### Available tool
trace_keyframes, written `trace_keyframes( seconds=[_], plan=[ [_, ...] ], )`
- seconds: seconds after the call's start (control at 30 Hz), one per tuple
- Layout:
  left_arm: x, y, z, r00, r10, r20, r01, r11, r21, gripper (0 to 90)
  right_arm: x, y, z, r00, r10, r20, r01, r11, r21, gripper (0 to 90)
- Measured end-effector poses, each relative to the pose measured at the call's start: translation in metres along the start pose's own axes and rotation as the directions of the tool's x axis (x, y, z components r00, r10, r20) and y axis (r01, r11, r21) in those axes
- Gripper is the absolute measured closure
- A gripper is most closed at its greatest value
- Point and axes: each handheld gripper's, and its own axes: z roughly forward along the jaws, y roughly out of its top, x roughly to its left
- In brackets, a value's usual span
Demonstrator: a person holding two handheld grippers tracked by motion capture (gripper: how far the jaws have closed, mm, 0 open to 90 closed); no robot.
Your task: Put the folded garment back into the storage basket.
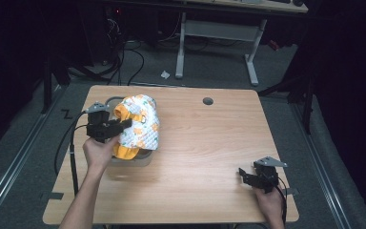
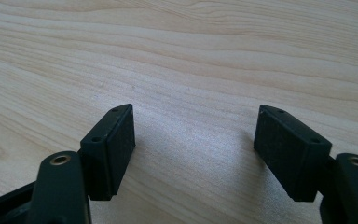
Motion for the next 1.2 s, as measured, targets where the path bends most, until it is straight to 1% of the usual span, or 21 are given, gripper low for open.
trace_keyframes(
  seconds=[0.4, 0.47, 0.53, 0.7, 0.8, 0.93, 1.2],
  plan=[
    [0.021, -0.004, 0.002, 0.9989, -0.033, -0.034, 0.034, 0.9993, 0.019, 74.2, 0.000, 0.000, 0.000, 1.0000, 0.000, 0.000, 0.000, 1.000, 0.000, 29.5],
    [0.022, -0.005, 0.004, 0.9986, -0.032, -0.041, 0.034, 0.9991, 0.028, 74.2, 0.000, 0.000, 0.000, 1.0000, 0.000, 0.000, 0.000, 1.000, 0.000, 29.5],
    [0.023, -0.006, 0.006, 0.9984, -0.023, -0.052, 0.025, 0.9991, 0.034, 74.2, 0.000, 0.000, 0.000, 1.0000, 0.000, 0.000, 0.000, 1.000, 0.000, 29.5],
    [0.027, -0.009, 0.013, 0.9978, -0.021, -0.063, 0.025, 0.9978, 0.061, 74.1, 0.000, 0.000, 0.000, 1.0000, 0.000, 0.001, 0.000, 1.000, 0.000, 29.5],
    [0.028, -0.009, 0.018, 0.9973, -0.022, -0.070, 0.027, 0.9970, 0.073, 74.0, 0.000, 0.000, 0.000, 1.0000, 0.000, 0.001, 0.000, 1.000, 0.000, 29.5],
    [0.027, -0.010, 0.024, 0.9968, -0.010, -0.079, 0.017, 0.9961, 0.087, 73.9, 0.000, 0.000, 0.000, 1.0000, 0.000, 0.001, 0.000, 1.000, 0.000, 29.5],
    [0.031, -0.013, 0.038, 0.9929, 0.009, -0.119, 0.008, 0.9900, 0.141, 73.5, 0.000, 0.000, 0.000, 1.0000, 0.000, 0.001, 0.000, 1.000, 0.000, 29.5]
  ],
)
